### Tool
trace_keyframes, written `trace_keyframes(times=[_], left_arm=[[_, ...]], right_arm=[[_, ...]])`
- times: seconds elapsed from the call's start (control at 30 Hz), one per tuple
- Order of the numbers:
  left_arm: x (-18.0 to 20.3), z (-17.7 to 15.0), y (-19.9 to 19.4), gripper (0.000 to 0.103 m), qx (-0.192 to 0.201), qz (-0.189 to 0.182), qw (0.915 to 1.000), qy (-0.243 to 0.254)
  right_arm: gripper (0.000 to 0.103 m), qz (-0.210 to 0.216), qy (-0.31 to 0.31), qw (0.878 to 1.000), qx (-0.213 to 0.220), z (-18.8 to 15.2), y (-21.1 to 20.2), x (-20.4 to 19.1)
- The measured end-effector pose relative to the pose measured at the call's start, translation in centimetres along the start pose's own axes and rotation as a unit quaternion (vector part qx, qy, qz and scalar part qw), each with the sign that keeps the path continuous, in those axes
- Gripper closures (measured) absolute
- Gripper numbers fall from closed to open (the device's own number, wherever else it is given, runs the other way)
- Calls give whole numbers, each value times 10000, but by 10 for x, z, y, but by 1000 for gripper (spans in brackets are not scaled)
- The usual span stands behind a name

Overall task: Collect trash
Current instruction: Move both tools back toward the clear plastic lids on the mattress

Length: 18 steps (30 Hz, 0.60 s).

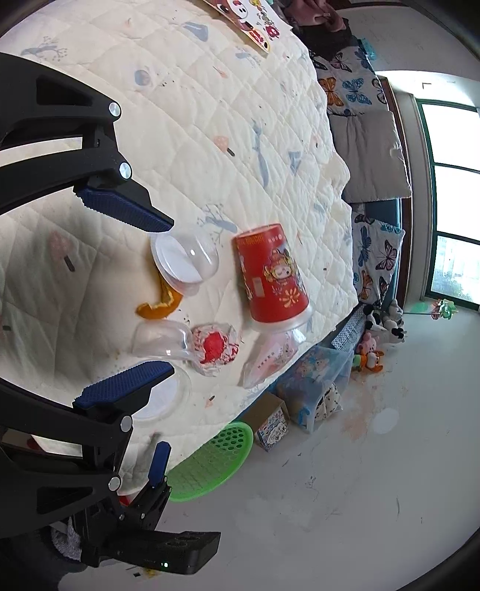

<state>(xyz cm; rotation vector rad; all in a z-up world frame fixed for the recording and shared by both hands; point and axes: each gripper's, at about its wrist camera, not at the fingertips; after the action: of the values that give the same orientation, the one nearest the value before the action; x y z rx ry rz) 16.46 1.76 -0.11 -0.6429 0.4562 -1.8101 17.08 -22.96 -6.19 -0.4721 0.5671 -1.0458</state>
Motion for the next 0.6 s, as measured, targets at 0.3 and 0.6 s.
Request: trace_keyframes(times=[0.3,0.6], left_arm=[[-5,-15,0,33,-106,-22,9999,38],[5,-30,14,37,-321,-119,9992,189]], right_arm=[[11,-191,-482,9985,-193,-2,27,-15],[11,-246,-509,9979,-302,-5,44,-13]])
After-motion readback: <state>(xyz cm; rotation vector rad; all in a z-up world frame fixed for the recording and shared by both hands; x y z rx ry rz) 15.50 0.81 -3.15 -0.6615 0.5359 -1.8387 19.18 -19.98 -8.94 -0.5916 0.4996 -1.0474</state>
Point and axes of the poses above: each gripper's, at about its wrist camera, not at the fingertips, and y roughly the way its jaws point, x to its right, z to its top, and after that the axes turned 10 degrees about x, right-handed
